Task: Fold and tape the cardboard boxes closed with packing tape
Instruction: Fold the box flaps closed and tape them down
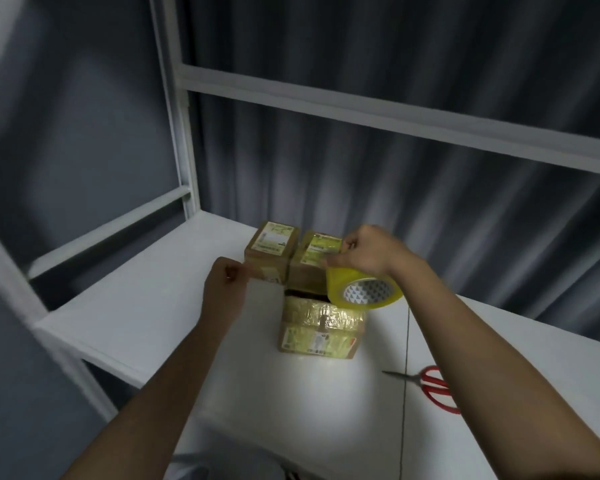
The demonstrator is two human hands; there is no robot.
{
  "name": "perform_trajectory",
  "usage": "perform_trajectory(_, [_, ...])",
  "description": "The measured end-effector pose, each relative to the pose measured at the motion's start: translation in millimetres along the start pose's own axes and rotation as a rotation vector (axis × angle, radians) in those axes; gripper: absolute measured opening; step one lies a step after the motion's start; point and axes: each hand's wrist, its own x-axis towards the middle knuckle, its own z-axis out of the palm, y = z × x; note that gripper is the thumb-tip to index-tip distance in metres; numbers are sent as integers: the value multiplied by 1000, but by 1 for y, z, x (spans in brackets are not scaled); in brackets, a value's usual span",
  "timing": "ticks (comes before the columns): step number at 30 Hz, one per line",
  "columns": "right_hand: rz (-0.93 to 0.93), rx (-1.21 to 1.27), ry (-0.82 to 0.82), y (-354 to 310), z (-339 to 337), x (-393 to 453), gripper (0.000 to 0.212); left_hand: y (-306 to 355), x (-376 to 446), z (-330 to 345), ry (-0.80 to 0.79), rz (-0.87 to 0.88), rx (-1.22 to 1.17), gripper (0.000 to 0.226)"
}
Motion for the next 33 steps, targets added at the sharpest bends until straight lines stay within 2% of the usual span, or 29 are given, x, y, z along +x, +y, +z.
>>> perform_trajectory(8, [-5, -136, -16, -6, 24, 8, 66, -29, 1, 7, 28, -143, -5, 24])
perform_trajectory(10, [-28, -158, 23, -6, 29, 8, 59, -34, 1, 10, 24, -173, 1, 22])
perform_trajectory(14, [-68, 73, 148, 8, 29, 4, 30, -41, -5, 16, -26, -229, -29, 21])
perform_trajectory(15, [-57, 130, 162, 14, 30, 3, 30, -41, -7, 17, -37, -233, -35, 21])
perform_trajectory(19, [71, 341, 63, 30, 33, -5, 63, -46, -9, 22, -103, -266, -26, 24])
perform_trajectory(22, [129, 515, 61, 33, 31, -10, 53, -49, -10, 28, -168, -338, -141, 24])
perform_trajectory(27, [160, 581, 97, 33, 35, -12, 46, -49, -11, 37, -217, -533, -343, 26])
perform_trajectory(33, [211, 640, 109, 35, 36, -10, 45, -55, -11, 47, -220, -525, -343, 24])
